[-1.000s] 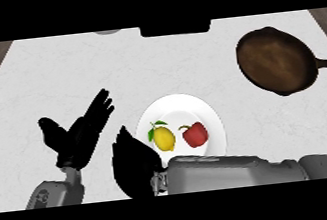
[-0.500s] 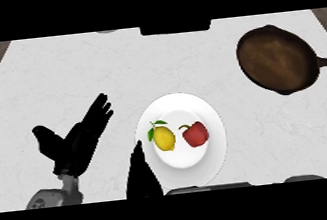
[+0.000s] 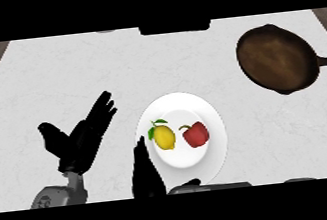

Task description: Pick the lemon from the plate and place it in the pan

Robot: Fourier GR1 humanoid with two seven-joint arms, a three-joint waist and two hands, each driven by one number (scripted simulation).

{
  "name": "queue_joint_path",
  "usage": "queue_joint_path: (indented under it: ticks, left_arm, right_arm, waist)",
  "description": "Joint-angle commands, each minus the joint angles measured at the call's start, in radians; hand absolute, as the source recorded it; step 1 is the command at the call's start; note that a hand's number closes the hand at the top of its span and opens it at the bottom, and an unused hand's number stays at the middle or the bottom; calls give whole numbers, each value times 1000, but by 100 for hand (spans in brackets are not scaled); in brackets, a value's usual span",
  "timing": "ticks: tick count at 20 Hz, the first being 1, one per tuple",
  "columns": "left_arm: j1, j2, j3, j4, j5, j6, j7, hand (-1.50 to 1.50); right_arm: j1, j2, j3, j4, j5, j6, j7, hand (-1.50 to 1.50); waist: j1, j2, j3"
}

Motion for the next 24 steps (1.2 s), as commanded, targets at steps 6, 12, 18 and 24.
queue_joint_path:
  ticks: [6,12,18,24]
  left_arm:
    - [24,22,33,-84,17,-17,56,0]
    - [-20,-10,29,38,-26,-32,-19,0]
    - [-5,-27,36,42,-40,-25,-34,0]
    - [48,-29,-1,-99,-34,-20,47,0]
  right_arm:
    - [13,1,-17,108,137,-68,-62,-150]
    - [-44,1,-72,162,175,-113,-135,-150]
    - [-36,1,-101,235,231,-203,-254,150]
    - [-63,1,-31,271,312,-304,-334,150]
  waist:
    - [-7,0,0]
    - [-3,3,0]
    - [-7,2,0]
    - [8,1,1]
